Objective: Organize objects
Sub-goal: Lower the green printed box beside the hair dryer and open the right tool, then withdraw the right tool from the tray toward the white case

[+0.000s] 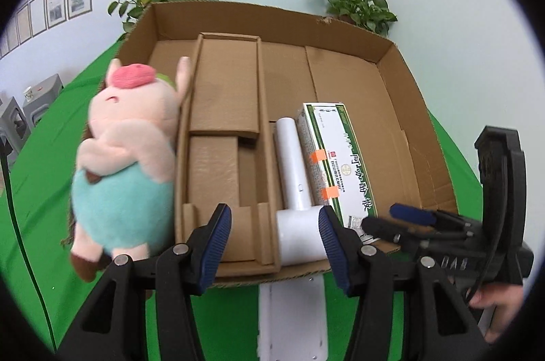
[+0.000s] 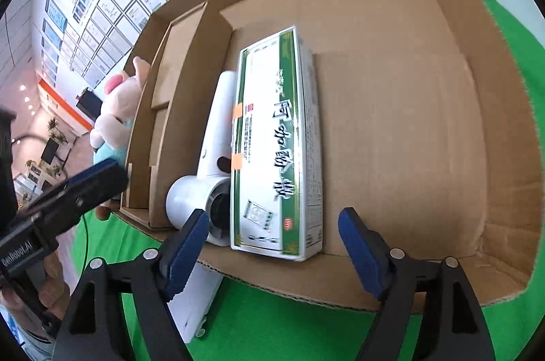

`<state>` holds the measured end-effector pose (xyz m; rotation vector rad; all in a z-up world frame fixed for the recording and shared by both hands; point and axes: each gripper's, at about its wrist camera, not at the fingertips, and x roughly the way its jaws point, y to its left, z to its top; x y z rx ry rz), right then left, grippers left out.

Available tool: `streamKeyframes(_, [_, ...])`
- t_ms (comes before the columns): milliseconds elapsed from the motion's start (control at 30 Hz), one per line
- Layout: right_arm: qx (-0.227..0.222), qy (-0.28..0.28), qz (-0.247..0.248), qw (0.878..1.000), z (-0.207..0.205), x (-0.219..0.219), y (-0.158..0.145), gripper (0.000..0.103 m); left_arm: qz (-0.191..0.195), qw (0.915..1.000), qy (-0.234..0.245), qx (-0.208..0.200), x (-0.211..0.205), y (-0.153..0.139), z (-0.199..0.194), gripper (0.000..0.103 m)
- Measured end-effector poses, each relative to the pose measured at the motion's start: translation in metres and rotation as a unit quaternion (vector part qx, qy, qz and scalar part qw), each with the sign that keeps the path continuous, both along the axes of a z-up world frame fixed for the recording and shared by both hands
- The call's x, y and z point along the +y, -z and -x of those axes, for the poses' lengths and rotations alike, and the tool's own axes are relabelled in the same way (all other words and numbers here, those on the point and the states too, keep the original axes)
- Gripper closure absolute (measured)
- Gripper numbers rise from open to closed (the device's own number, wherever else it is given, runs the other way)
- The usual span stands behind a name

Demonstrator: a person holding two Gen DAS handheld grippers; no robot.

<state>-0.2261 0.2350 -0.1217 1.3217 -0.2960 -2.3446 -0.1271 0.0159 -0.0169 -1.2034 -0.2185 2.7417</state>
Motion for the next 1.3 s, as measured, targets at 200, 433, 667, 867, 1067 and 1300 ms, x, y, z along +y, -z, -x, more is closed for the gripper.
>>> streamKeyframes(200, [0.019, 0.018, -0.007, 1.000, 0.001, 0.001, -0.005, 0.050, 0.009, 0.9995, -0.007, 0.028, -0.011, 0.003, -0.017, 0.050])
streamKeyframes(433, [0.009, 0.013, -0.020, 1.000, 0.004, -0.020, 0.008, 0.063, 0.006, 0.9996, -0.013, 0.025, -0.021, 0.013, -0.021, 0.050])
streamKeyframes(667, [0.032, 0.044, -0.049, 0.997, -0.001, -0.018, 0.001, 0.039, 0.024, 0.9978, -0.018, 0.059, -0.018, 0.010, -0.031, 0.050])
streamKeyframes(867, [0.159, 0.081, -0.081, 0.980, -0.059, -0.011, -0.032, 0.000, 0.051, 0.9753, -0.064, 0.205, -0.012, -0.012, -0.072, 0.012])
streamKeyframes(1067, [0.216, 0.111, -0.141, 0.960, -0.113, -0.011, -0.038, 0.000, 0.087, 0.9693, -0.073, 0.218, 0.007, -0.016, -0.085, 0.000])
streamKeyframes(1300, [0.201, 0.138, -0.127, 0.962, -0.154, -0.002, -0.035, 0.000, 0.086, 0.9753, -0.065, 0.193, 0.017, -0.005, -0.090, 0.000])
